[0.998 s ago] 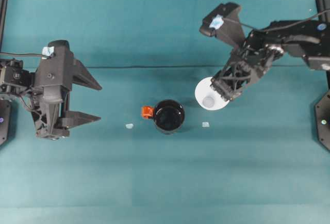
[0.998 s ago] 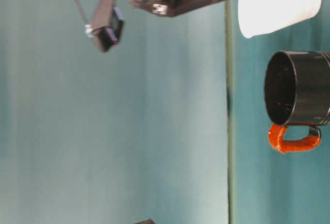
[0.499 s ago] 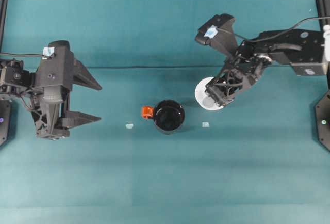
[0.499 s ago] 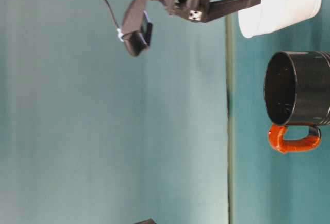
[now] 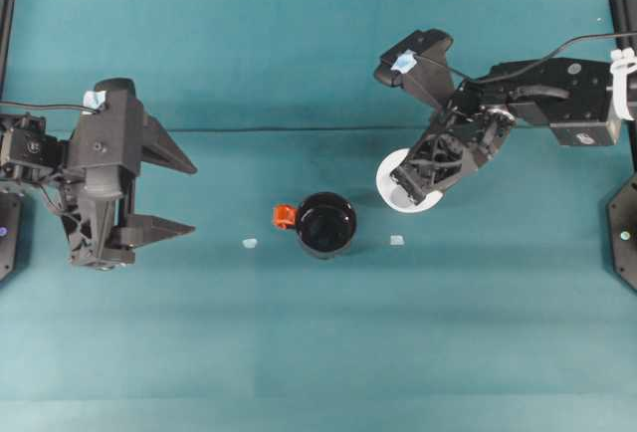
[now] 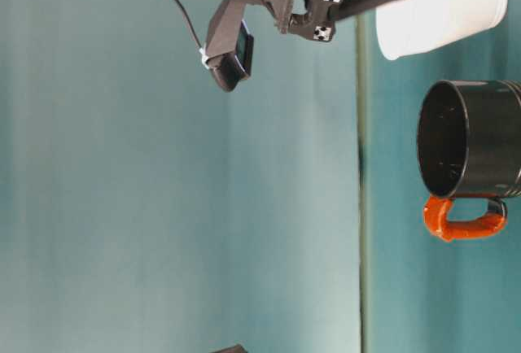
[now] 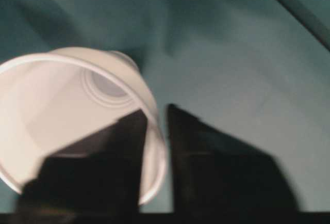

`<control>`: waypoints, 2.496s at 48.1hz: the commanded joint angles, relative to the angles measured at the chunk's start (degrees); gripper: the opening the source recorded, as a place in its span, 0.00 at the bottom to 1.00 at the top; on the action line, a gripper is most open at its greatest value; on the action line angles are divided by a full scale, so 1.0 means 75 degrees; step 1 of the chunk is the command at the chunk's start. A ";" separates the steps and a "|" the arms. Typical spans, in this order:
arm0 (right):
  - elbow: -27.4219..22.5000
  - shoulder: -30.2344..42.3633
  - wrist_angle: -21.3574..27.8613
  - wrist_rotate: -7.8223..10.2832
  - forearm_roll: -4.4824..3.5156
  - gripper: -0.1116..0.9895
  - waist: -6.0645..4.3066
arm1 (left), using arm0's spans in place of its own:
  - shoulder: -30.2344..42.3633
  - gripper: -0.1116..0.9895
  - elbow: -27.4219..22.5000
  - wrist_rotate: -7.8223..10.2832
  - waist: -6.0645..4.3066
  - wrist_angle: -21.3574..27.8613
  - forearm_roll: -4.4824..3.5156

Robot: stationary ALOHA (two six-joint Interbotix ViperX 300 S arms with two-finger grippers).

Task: Put the paper cup into the moved red handle cup holder.

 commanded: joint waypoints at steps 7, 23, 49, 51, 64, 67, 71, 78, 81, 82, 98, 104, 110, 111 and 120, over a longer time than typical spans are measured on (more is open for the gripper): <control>-0.0094 -0.0070 0.0000 0.0094 0.0035 0.00 0.0082 | -0.0023 0.93 -0.0082 0.0000 -0.0012 -0.0047 0.0012; -0.0305 -0.0352 0.0363 0.0105 0.0047 0.00 0.0141 | -0.0023 0.93 -0.0082 -0.0023 -0.0012 -0.0059 0.0012; -0.2063 -0.1945 0.2871 0.0082 -0.0328 0.00 0.0398 | -0.0035 0.93 -0.0082 -0.0023 -0.0012 -0.0047 0.0012; -0.2086 -0.1898 0.2848 0.0082 -0.0328 0.00 0.0434 | -0.0035 0.93 -0.0082 -0.0023 -0.0012 -0.0047 0.0012; -0.2613 -0.1395 0.2531 0.0094 -0.0328 0.00 0.0715 | -0.0035 0.93 -0.0082 -0.0023 -0.0012 -0.0047 0.0012; -0.2824 -0.1160 0.2531 0.0094 -0.0328 0.00 0.0773 | -0.0023 0.93 -0.0082 -0.0023 -0.0012 -0.0047 0.0012; -0.3105 -0.0820 0.2531 0.0082 -0.0328 0.00 0.0855 | -0.0035 0.93 -0.0082 -0.0035 -0.0012 -0.0059 0.0012; -0.3598 -0.0105 0.2555 0.0047 -0.0328 0.00 0.1031 | -0.0035 0.93 -0.0082 -0.0035 -0.0012 -0.0059 0.0012; -0.3762 0.0129 0.2555 0.0035 -0.0328 0.00 0.1090 | -0.0035 0.93 -0.0094 -0.0035 -0.0012 -0.0059 0.0012; -0.3809 0.0199 0.2555 0.0035 -0.0328 0.00 0.1125 | -0.0035 0.93 -0.0094 -0.0035 -0.0012 -0.0059 0.0012; -0.3879 0.0914 0.2438 0.0000 -0.0328 0.00 0.1336 | -0.0035 0.93 -0.0082 -0.0035 -0.0012 -0.0059 0.0012; -0.3785 0.1113 0.2133 0.0000 -0.0328 0.00 0.1395 | -0.0047 0.93 -0.0082 -0.0035 -0.0012 -0.0059 0.0012; -0.3703 0.1277 0.1922 0.0000 -0.0328 0.00 0.1418 | -0.0047 0.93 -0.0082 -0.0035 -0.0012 -0.0059 0.0012; -0.3691 0.1301 0.1898 0.0000 -0.0328 0.00 0.1418 | -0.0047 0.93 -0.0082 -0.0035 -0.0012 -0.0059 0.0012; -0.3480 0.1406 0.1840 0.0000 -0.0328 0.00 0.1418 | -0.0047 0.93 -0.0082 -0.0035 -0.0012 -0.0059 0.0012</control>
